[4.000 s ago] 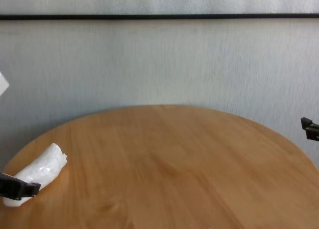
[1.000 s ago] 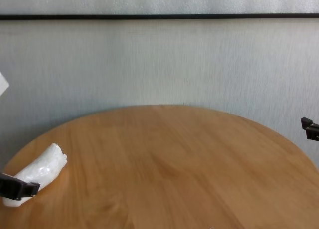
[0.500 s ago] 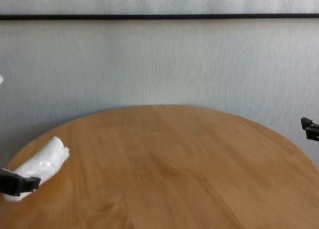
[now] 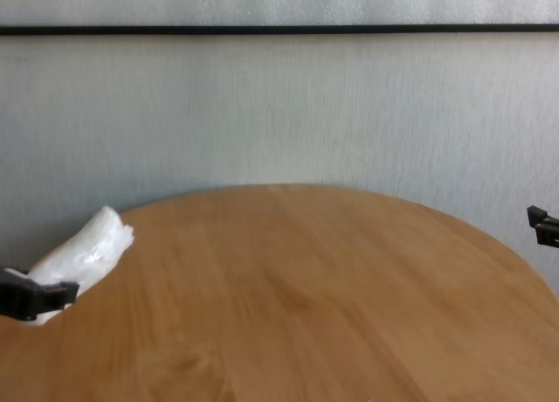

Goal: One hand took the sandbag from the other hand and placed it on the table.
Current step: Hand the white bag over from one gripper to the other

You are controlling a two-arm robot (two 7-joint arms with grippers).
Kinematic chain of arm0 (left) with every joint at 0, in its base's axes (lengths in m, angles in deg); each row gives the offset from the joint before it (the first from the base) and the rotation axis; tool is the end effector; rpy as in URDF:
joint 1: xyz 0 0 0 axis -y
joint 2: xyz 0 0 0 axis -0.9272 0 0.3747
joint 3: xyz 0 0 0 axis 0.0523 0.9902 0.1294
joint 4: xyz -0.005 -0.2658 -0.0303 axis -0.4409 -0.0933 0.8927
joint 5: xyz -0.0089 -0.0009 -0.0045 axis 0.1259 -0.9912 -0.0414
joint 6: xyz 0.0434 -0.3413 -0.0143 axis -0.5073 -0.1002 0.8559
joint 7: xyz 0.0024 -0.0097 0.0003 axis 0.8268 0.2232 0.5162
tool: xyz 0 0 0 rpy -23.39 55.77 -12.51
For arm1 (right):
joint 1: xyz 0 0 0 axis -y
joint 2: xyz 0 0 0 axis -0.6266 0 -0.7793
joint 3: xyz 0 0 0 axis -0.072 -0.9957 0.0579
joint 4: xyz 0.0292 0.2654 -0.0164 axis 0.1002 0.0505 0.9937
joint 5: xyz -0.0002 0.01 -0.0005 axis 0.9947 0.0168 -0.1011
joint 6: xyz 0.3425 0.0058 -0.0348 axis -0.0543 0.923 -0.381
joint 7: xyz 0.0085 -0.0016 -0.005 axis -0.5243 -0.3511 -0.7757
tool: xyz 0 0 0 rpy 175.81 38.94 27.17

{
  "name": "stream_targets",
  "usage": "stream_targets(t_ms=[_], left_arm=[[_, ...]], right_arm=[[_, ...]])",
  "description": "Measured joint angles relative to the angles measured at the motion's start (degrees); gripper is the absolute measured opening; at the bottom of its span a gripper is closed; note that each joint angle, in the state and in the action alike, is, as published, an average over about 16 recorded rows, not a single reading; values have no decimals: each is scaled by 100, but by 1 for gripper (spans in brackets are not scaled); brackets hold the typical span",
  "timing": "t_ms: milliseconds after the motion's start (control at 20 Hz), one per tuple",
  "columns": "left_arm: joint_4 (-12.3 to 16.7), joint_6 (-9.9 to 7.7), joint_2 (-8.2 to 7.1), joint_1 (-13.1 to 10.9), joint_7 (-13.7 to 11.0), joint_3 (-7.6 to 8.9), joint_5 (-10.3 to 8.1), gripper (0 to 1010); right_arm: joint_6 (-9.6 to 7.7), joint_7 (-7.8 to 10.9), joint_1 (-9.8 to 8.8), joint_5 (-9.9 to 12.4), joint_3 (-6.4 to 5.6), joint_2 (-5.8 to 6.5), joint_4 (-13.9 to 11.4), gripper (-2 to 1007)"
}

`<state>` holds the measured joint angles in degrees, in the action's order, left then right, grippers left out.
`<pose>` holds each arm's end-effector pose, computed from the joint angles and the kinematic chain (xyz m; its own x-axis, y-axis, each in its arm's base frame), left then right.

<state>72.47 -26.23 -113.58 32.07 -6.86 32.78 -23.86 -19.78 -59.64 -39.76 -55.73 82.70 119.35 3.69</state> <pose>0.3982 0.0852 -0.2553 0.4819 0.8708 0.0971 -0.8145 0.4044 0.4161 0.3880 -0.0604 -0.2908 0.2921 -0.8803 0.3738 0.9553 0.2871 -0.0702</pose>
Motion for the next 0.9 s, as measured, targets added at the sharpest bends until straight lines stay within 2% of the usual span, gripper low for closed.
stream_targets(t_ms=[300, 500, 700, 900], left_arm=[[127, 456, -61, -33, -345, -23, 21, 359], [198, 700, -82, 7, -561, -85, 6, 358], [272, 869, -87, 89, -744, -170, -43, 358], [364, 950, -79, 195, -896, -256, -134, 358]], right_arm=[[0, 0, 0, 0, 0, 0, 0, 1002], [0, 0, 0, 0, 0, 0, 0, 1002], [0, 0, 0, 0, 0, 0, 0, 1002], [0, 0, 0, 0, 0, 0, 0, 1002]])
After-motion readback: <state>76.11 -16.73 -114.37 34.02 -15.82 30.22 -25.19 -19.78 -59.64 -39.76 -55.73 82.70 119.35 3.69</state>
